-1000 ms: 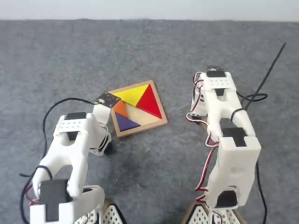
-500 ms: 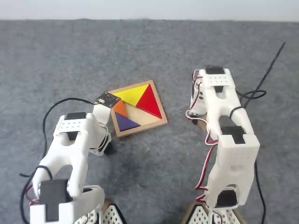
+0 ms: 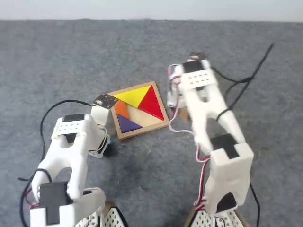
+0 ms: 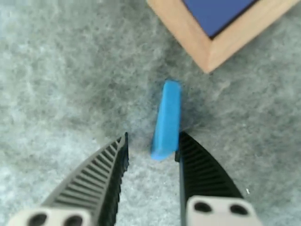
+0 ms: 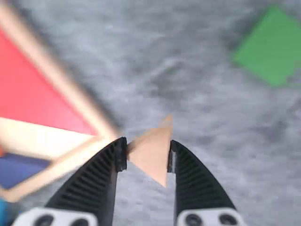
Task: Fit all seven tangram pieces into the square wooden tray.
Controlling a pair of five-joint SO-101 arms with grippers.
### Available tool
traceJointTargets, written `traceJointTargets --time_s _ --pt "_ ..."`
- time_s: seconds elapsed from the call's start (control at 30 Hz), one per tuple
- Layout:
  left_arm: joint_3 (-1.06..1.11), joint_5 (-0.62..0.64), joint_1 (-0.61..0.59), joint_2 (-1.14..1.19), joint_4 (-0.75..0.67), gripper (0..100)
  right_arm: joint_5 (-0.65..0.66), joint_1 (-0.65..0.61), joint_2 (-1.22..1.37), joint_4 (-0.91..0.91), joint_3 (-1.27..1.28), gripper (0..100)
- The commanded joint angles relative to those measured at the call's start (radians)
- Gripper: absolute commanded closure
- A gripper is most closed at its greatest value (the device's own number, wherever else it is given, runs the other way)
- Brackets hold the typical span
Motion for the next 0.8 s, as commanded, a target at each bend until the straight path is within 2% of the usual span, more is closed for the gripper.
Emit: traceJointTargets --time_s 0.0,0.27,0.67,0.77 --pt "-0.004 0.003 -0.018 -0.035 -0.014 85 -0.109 -0.099 -0.076 -0.084 -0.06 96.0" --pt "-0.002 -0.032 -0.02 -0.037 -0.011 85 -0.301 -0.228 -0.074 -0.216 -0.06 92.1" --pt "-0.004 -0.037 -0.069 -0.037 -0.009 85 -0.311 -0.243 0.001 -0.217 -0.06 92.4" --pt "-0.004 -0.037 -0.069 -0.037 -0.009 85 -0.348 -0.239 0.03 -0.222 -0.06 91.7"
